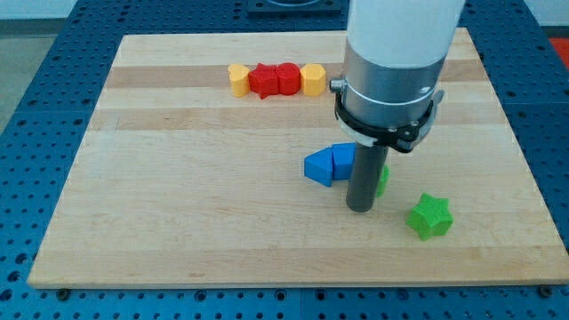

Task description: Push the green circle right to the blue cube

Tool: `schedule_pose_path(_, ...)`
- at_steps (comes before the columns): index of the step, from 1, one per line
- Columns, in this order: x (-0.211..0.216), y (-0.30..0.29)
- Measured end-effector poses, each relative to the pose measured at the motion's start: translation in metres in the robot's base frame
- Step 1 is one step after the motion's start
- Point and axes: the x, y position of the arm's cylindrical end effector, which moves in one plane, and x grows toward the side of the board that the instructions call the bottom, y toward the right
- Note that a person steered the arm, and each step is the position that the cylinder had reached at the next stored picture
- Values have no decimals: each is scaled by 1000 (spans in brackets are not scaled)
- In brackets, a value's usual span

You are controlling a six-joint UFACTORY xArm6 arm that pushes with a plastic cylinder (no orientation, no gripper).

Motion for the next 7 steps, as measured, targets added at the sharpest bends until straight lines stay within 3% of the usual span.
schedule_pose_path(7,-15,26)
